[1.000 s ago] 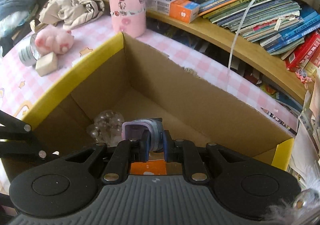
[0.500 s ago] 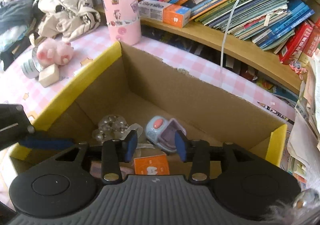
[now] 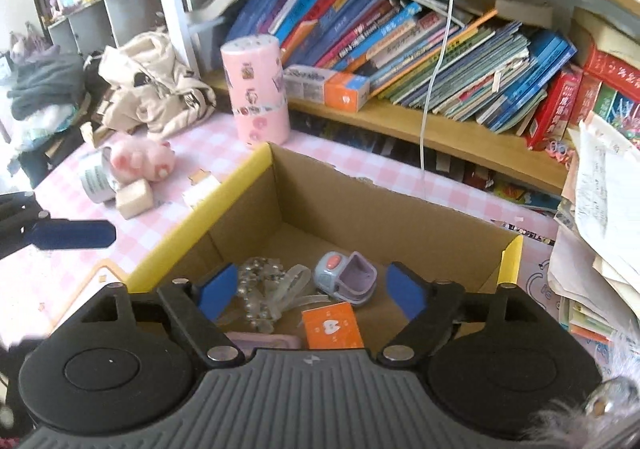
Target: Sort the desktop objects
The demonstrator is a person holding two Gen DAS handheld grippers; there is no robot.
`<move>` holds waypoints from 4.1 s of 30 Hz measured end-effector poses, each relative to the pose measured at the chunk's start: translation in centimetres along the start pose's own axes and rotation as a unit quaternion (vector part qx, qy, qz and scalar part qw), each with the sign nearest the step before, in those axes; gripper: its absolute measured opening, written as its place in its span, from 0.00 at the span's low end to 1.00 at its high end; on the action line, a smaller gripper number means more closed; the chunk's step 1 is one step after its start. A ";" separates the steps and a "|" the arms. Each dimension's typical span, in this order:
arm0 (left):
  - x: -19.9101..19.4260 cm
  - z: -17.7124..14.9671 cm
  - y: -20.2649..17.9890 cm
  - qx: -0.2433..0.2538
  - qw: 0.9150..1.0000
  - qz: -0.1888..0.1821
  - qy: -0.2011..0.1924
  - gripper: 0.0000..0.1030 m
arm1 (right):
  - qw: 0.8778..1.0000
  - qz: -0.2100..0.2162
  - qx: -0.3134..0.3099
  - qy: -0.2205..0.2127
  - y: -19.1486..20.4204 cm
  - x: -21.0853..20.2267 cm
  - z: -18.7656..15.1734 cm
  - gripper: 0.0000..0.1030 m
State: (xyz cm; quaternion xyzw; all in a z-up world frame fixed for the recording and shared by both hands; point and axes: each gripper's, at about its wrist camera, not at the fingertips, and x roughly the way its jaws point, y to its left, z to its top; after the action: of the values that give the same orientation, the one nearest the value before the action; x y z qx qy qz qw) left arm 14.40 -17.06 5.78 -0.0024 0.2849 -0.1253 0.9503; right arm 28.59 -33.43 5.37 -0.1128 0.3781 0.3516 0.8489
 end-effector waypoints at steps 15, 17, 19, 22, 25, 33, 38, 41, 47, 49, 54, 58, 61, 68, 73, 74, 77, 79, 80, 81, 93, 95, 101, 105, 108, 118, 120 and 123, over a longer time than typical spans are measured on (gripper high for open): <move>-3.8 -3.0 1.5 -0.051 0.998 0.041 -0.002 0.73 | 1.000 -0.005 0.010 -0.017 3.2 -3.0 -3.2 0.85; -4.1 -3.3 1.6 -0.055 0.998 0.043 0.000 0.73 | 1.000 -0.008 0.010 -0.017 3.6 -3.2 -3.7 0.85; -4.3 -3.6 1.5 -0.058 0.997 0.043 0.003 0.75 | 1.000 -0.012 0.010 -0.018 4.0 -3.6 -4.2 0.85; -4.6 -3.8 1.4 -0.060 0.997 0.042 0.000 0.78 | 1.000 -0.019 0.011 -0.022 4.7 -4.2 -5.0 0.86; -4.9 -3.9 1.4 -0.061 0.997 0.036 -0.004 0.79 | 0.999 -0.025 0.012 -0.022 5.5 -4.9 -5.9 0.86; -5.0 -4.4 2.4 -0.054 0.998 0.012 0.001 0.79 | 0.998 -0.057 0.040 -0.009 6.5 -5.7 -7.9 0.86; -5.3 -5.0 3.2 -0.037 0.999 -0.016 0.009 0.79 | 0.995 -0.082 0.058 -0.001 7.9 -5.8 -8.6 0.86; -5.7 -5.4 4.2 -0.026 0.999 -0.030 0.017 0.80 | 0.992 -0.100 0.071 0.003 9.2 -5.7 -8.9 0.86; -6.7 -6.3 6.5 -0.007 0.998 -0.044 0.035 0.84 | 0.988 -0.129 0.086 0.020 12.4 -5.1 -9.3 0.90; -7.0 -6.7 7.2 -0.003 0.998 -0.049 0.040 0.84 | 0.986 -0.135 0.090 0.026 13.5 -4.7 -9.4 0.91; -7.7 -7.6 9.0 0.009 0.997 -0.056 0.057 0.87 | 0.983 -0.146 0.105 0.043 16.0 -3.7 -9.9 0.92; -8.1 -8.3 10.2 0.021 0.996 -0.056 0.071 0.89 | 0.980 -0.151 0.114 0.053 17.7 -2.7 -9.9 0.94; -8.4 -8.8 11.1 0.028 0.995 -0.055 0.082 0.89 | 0.980 -0.150 0.120 0.061 18.9 -1.8 -9.8 0.95; -9.3 -9.9 13.5 0.042 0.993 -0.046 0.101 0.90 | 0.981 -0.135 0.118 0.075 21.7 0.5 -9.2 0.95; -9.8 -10.6 15.3 0.042 0.992 -0.033 0.111 0.91 | 0.983 -0.115 0.107 0.090 24.0 2.3 -8.7 0.95; -9.9 -10.7 15.7 0.042 0.992 -0.030 0.112 0.91 | 0.984 -0.110 0.102 0.094 24.5 2.7 -8.6 0.95; -10.4 -11.0 16.8 0.037 0.993 -0.022 0.114 0.91 | 0.986 -0.102 0.080 0.101 26.0 3.7 -8.2 0.95; -10.6 -11.2 17.4 0.031 0.993 -0.017 0.114 0.91 | 0.987 -0.099 0.068 0.103 26.8 4.3 -7.8 0.95; -10.8 -11.3 17.8 0.028 0.993 -0.014 0.114 0.91 | 0.988 -0.097 0.063 0.103 27.1 4.5 -7.7 0.95; -10.9 -11.3 18.1 0.025 0.993 -0.012 0.113 0.91 | 0.988 -0.095 0.058 0.104 27.5 4.7 -7.5 0.95; -11.1 -11.4 21.2 -0.012 0.995 0.003 0.095 0.92 | 0.989 -0.093 -0.005 0.112 30.2 6.3 -5.8 0.95; -11.1 -11.3 21.6 -0.015 0.996 0.006 0.091 0.92 | 0.989 -0.096 -0.009 0.111 30.2 6.4 -5.5 0.95; -10.8 -10.9 22.7 -0.020 0.997 0.013 0.078 0.92 | 0.989 -0.104 -0.018 0.104 30.2 6.8 -4.4 0.95; -10.4 -10.6 23.5 -0.020 0.997 0.019 0.073 0.92 | 0.989 -0.110 -0.020 0.099 30.0 7.1 -3.8 0.95; -10.1 -10.5 24.1 -0.023 0.997 0.025 0.070 0.95 | 0.989 -0.113 -0.022 0.098 29.7 7.5 -3.3 0.96; -8.5 -10.4 26.4 -0.058 0.995 0.038 0.073 0.96 | 0.989 -0.123 -0.023 0.083 28.7 10.0 -0.8 0.96; -8.2 -10.5 26.8 -0.061 0.994 0.042 0.075 0.96 | 0.989 -0.122 -0.022 0.082 28.6 10.8 -0.3 0.96; -7.7 -10.4 27.5 -0.065 0.994 0.051 0.074 0.96 | 0.989 -0.120 -0.026 0.081 28.5 11.8 0.1 0.96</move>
State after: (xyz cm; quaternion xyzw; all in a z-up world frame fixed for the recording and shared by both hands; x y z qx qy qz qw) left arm 9.06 12.10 -0.88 -0.0397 0.3621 -0.0575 0.9295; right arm 14.71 -6.56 -0.93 -0.2075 0.4205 0.2468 0.8481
